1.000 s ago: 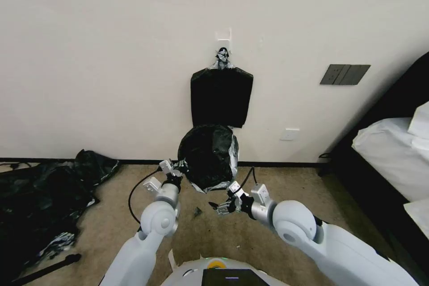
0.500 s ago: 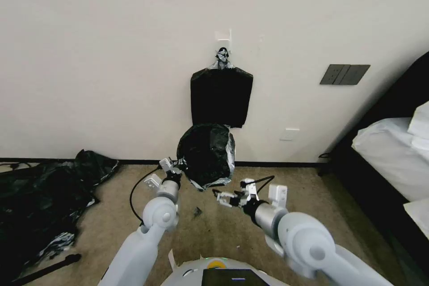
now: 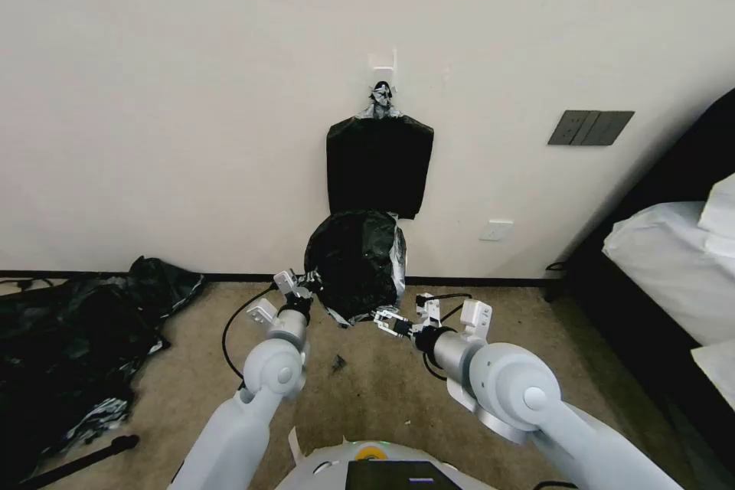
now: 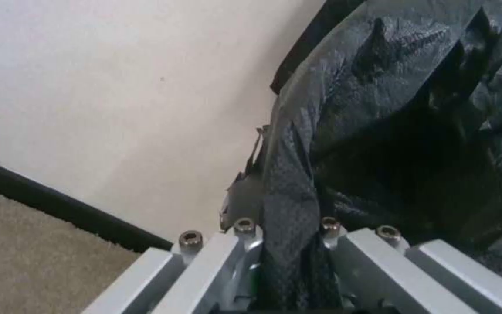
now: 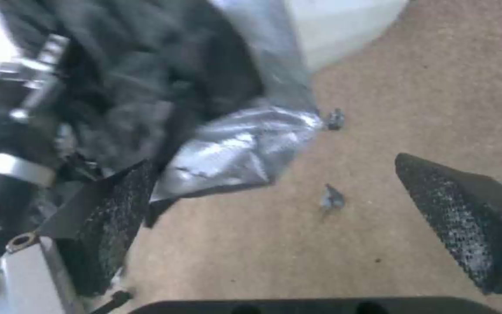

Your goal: Place a trash bag onto the trash bin.

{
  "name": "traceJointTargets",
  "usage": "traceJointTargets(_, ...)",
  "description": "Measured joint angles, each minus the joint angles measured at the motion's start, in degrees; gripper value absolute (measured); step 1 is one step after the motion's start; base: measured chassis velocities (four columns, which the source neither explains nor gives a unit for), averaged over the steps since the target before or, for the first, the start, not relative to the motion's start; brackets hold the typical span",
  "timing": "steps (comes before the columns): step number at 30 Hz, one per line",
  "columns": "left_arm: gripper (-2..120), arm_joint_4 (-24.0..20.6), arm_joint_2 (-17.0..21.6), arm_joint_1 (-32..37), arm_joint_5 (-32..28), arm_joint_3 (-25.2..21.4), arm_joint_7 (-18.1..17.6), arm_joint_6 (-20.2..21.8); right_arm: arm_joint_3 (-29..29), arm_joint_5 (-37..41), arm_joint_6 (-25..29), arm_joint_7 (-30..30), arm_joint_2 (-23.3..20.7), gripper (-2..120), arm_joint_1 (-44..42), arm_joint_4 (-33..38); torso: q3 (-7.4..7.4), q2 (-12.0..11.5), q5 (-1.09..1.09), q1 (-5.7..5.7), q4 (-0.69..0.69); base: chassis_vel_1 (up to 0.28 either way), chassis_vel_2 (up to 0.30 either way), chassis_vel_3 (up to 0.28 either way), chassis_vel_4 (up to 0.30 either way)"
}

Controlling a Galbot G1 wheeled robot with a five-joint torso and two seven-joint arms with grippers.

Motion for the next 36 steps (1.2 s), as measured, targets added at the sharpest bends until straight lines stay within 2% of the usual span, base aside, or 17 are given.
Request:
traceJointTargets(6,1,-0.16,0.07,-0.50,-1.71,-0.11,-0.36,0.01,-0.38,-2.16,-1.42,-0.15,-0.22,100,-0.36,-1.70,0.00,0.00,-0.01,0.00,-0.01,0.000,0.000,0.000,0.000)
traceJointTargets(10,1,-0.83,0.02,-0.59,-5.27,-0.26,-2.03,0.49,-0.35,-4.48,-1.65,-0.40,-0.23,100,-0.39,-3.37,0.00,0.00,0.00,0.00,0.00,0.000,0.000,0.000,0.000)
traceJointTargets(15,1,-1.92,0.01,-0.24,-10.60,-0.80,-4.61,2.11,1.11,-7.81,-1.98,-1.23,-0.27,100,-0.40,-5.20,0.00,0.00,0.00,0.00,0.00,0.000,0.000,0.000,0.000)
traceJointTargets(18,1,-3.04,0.34,-0.10,-16.18,-1.34,-6.76,3.00,2.07,-10.71,-2.78,-2.76,-0.45,100,-0.41,-7.01,0.00,0.00,-0.01,0.00,0.00,0.000,0.000,0.000,0.000)
traceJointTargets(25,1,-4.52,0.81,-0.13,-23.44,-2.43,-9.09,4.52,3.15,-15.66,-3.36,-4.98,-0.19,100,-0.55,-10.66,0.00,0.00,0.00,0.00,0.00,0.000,0.000,0.000,0.000)
traceJointTargets(29,1,-4.64,0.73,-0.06,-24.91,-2.71,-9.79,4.83,3.75,-16.05,-3.54,-5.21,-0.41,100,-1.10,-10.87,0.00,0.00,0.00,0.00,0.00,0.000,0.000,0.000,0.000)
traceJointTargets(36,1,-4.15,0.50,-0.42,-23.67,-2.56,-10.04,4.87,5.20,-16.79,-4.69,-5.62,-1.05,100,-4.61,-8.03,0.00,0.00,0.00,0.00,0.00,0.000,0.000,0.000,0.000)
